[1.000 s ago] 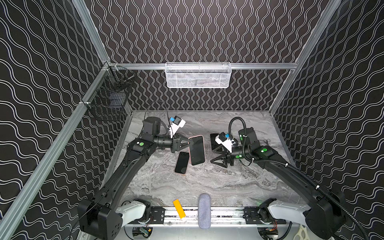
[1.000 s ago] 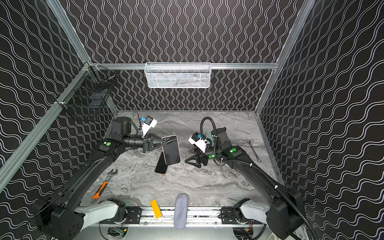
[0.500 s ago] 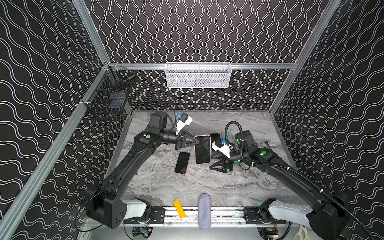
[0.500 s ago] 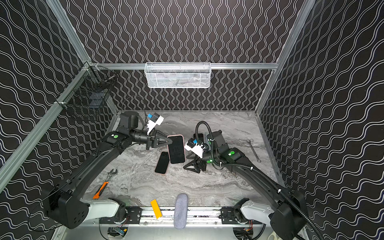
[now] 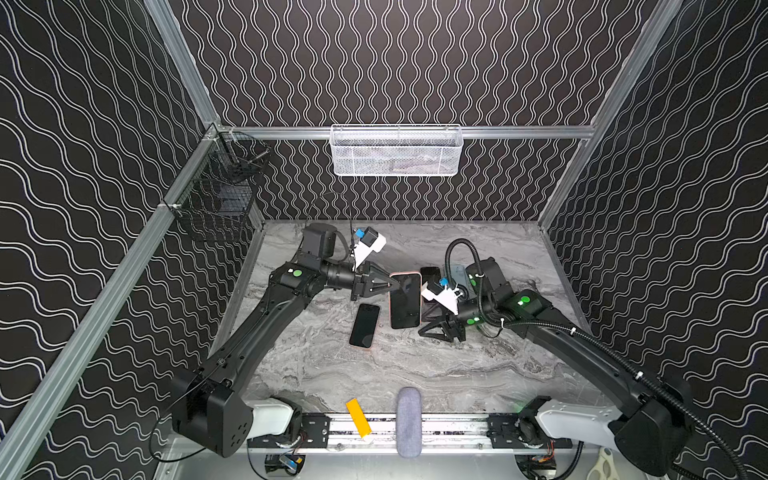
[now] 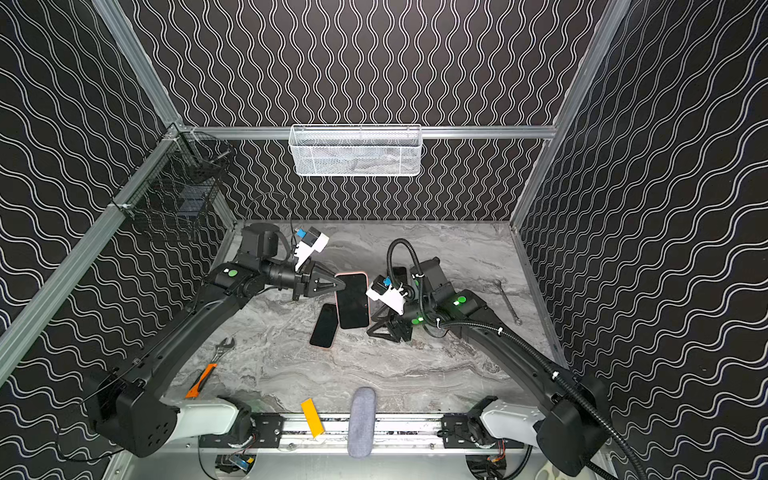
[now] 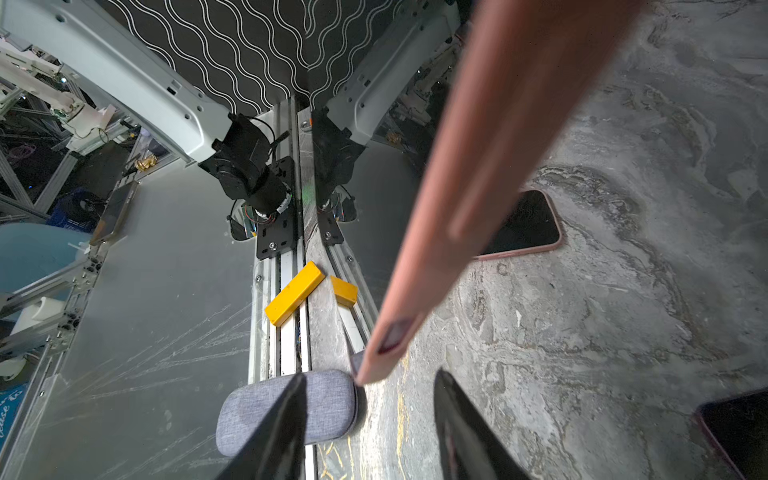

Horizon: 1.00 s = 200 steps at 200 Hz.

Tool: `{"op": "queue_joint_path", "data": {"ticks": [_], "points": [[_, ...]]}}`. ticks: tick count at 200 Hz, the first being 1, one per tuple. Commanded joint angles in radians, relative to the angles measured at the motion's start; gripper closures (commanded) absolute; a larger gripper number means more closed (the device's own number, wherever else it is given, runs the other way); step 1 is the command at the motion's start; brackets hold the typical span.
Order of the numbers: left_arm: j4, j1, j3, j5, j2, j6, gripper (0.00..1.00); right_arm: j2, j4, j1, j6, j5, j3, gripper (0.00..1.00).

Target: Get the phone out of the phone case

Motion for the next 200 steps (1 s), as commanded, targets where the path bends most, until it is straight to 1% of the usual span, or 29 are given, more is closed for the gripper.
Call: {"op": "queue_joint_path", "data": {"ticks": [1, 25, 42, 53, 74, 98, 116, 119, 127, 145, 164, 200], "points": [[0.038, -0.009, 0.005, 0.068, -0.007, 0.030, 1.00, 0.020, 0.009, 0.017, -0.040, -0.013, 0.025, 0.52], [0.038, -0.011, 0.005, 0.075, -0.016, 0.025, 1.00, 0.030, 0.030, 0.020, -0.029, -0.016, 0.023, 0.52], [0.039, -0.013, 0.002, 0.083, -0.028, 0.035, 1.00, 0.034, 0.040, 0.022, -0.027, 0.001, 0.021, 0.48], [0.040, -0.014, -0.003, 0.078, -0.036, 0.040, 1.00, 0.031, 0.053, 0.022, -0.021, 0.010, 0.015, 0.47], [0.040, -0.015, -0.003, 0.084, -0.039, 0.038, 1.00, 0.017, 0.077, 0.022, -0.013, 0.015, 0.006, 0.47], [0.051, -0.017, -0.001, 0.092, -0.038, 0.030, 1.00, -0.007, 0.101, 0.022, -0.012, 0.067, -0.014, 0.43], [0.049, -0.019, 0.000, 0.096, -0.033, 0.023, 1.00, -0.028, 0.121, 0.022, -0.007, 0.074, -0.016, 0.42], [0.049, -0.018, -0.001, 0.096, -0.032, 0.021, 1.00, -0.032, 0.125, 0.022, -0.007, 0.074, -0.042, 0.41], [0.049, -0.019, -0.003, 0.096, -0.033, 0.027, 1.00, -0.040, 0.133, 0.022, -0.008, 0.075, -0.051, 0.40], [0.050, -0.019, -0.005, 0.090, -0.027, 0.024, 1.00, -0.052, 0.146, 0.022, -0.007, 0.065, -0.062, 0.37], [0.049, -0.020, -0.002, 0.099, -0.017, 0.015, 1.00, -0.049, 0.124, 0.021, -0.031, 0.028, -0.051, 0.37], [0.054, -0.020, 0.002, 0.115, -0.015, 0.015, 1.00, -0.044, 0.076, 0.021, -0.067, 0.002, -0.030, 0.37]]}}
